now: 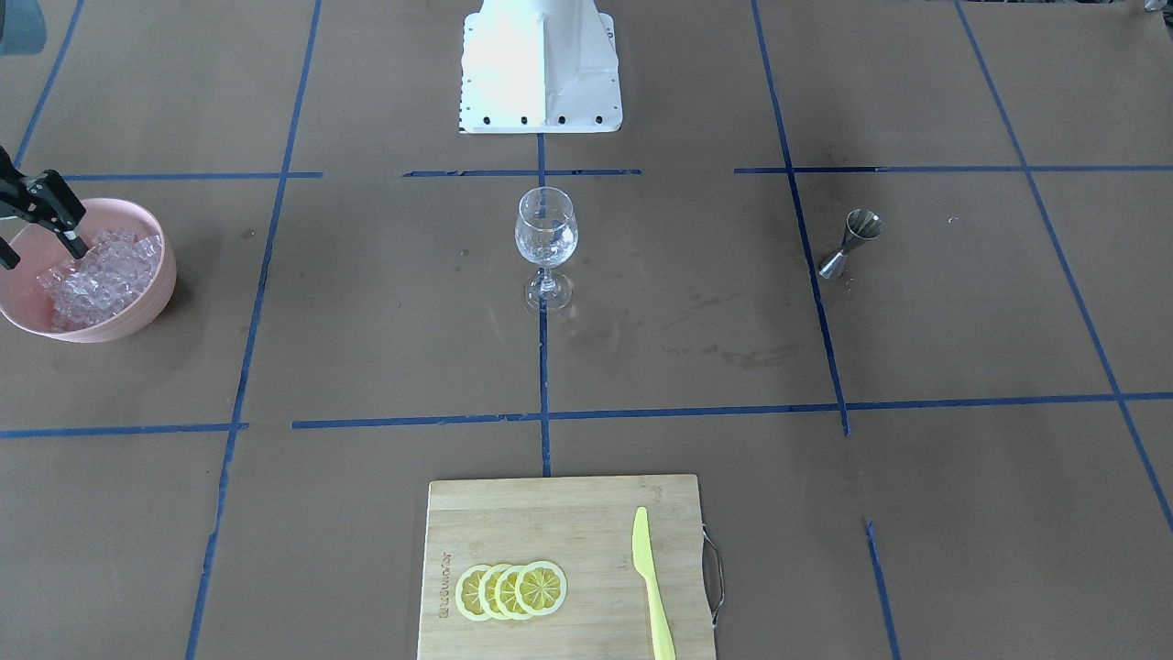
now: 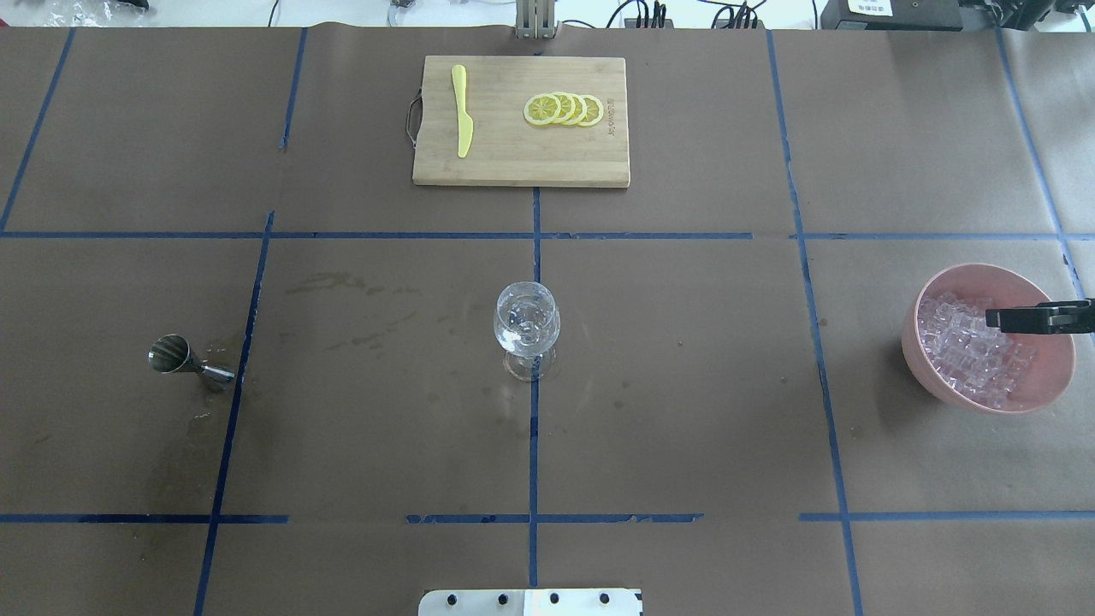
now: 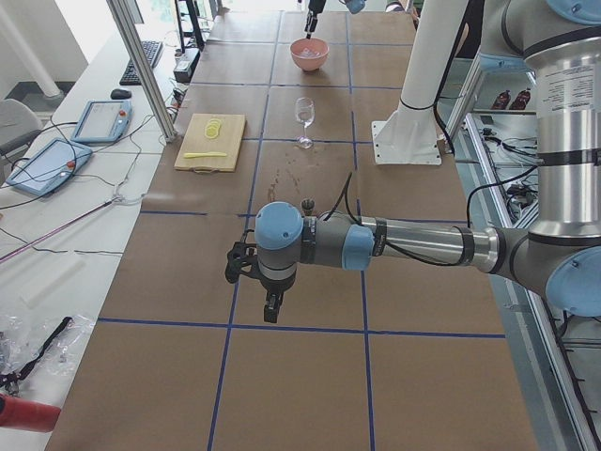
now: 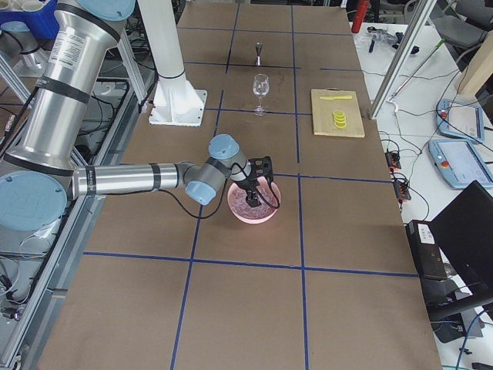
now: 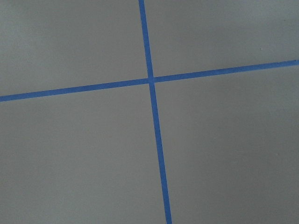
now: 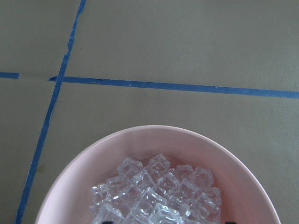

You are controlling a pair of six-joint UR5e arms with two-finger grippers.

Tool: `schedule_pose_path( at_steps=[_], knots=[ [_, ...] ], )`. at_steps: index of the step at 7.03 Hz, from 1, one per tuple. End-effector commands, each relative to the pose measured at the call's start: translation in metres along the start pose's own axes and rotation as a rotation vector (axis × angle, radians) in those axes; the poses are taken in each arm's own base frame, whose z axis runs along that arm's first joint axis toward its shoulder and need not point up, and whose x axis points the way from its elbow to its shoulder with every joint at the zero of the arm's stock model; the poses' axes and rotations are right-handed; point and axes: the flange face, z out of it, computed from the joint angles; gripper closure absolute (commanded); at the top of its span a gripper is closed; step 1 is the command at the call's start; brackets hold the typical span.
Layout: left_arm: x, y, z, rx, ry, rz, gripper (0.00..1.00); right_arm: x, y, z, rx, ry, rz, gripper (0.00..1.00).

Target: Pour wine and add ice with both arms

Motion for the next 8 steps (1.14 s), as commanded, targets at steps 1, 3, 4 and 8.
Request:
schedule_pose_path(
  at_steps=[1, 3, 4, 8],
  knots=[
    [0.0, -0.002, 0.0, 0.001, 0.0, 0.001, 0.0, -0.002, 0.009, 0.015, 0.016, -0.013, 0.018, 0.3],
    [0.0, -0.002, 0.0, 0.001, 0.0, 0.001, 0.0, 0.0, 0.007, 0.036, 0.008, 0.0, 0.011, 0.3],
    [0.0, -0.002, 0.0, 0.001, 0.0, 0.001, 0.0, -0.001, 0.005, 0.042, 0.009, 0.003, 0.008, 0.31],
    [-0.001, -0.002, 0.001, -0.002, 0.0, -0.002, 0.0, 0.001, 0.009, 0.041, -0.002, 0.005, -0.001, 0.85]
  ],
)
